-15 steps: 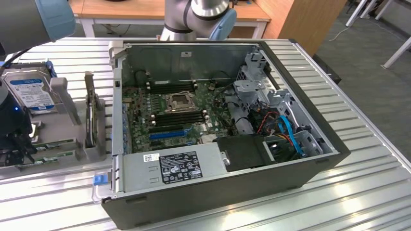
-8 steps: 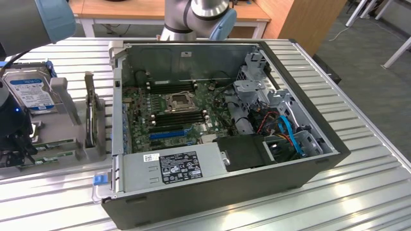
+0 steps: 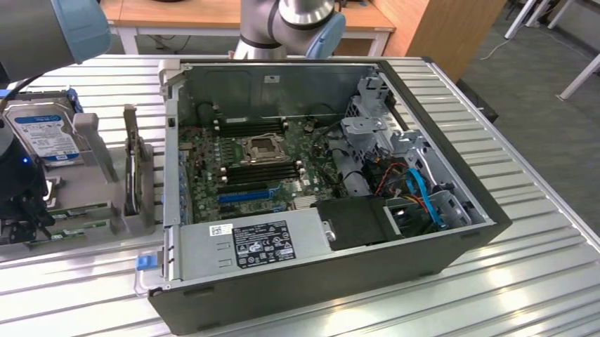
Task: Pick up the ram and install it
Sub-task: 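Pick up the ram and move it above insertion slot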
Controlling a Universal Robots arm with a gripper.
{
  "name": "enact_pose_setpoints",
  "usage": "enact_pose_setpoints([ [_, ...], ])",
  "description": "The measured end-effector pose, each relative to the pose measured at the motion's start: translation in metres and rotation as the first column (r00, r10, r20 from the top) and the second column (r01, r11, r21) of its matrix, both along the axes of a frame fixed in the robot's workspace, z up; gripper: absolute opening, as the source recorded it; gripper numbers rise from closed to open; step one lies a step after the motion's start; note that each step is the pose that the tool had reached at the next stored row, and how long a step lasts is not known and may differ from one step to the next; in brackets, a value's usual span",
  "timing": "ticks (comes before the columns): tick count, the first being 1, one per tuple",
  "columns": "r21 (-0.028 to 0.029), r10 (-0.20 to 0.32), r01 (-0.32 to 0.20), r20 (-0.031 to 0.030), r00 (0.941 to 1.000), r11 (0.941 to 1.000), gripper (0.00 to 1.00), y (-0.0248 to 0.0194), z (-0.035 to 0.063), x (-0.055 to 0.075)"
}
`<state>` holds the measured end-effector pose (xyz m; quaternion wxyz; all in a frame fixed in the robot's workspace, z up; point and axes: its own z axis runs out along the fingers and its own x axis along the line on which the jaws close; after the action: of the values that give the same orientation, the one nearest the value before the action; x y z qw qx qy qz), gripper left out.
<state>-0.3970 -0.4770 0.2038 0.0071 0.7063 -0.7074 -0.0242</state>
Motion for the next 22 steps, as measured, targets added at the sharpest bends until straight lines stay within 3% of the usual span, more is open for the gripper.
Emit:
enact_pose_setpoints([
  [22,0.0000,0.013,-0.013,-0.0001,0.9999,0.9999,0.30,-0.0007,-0.0001,0.0087],
])
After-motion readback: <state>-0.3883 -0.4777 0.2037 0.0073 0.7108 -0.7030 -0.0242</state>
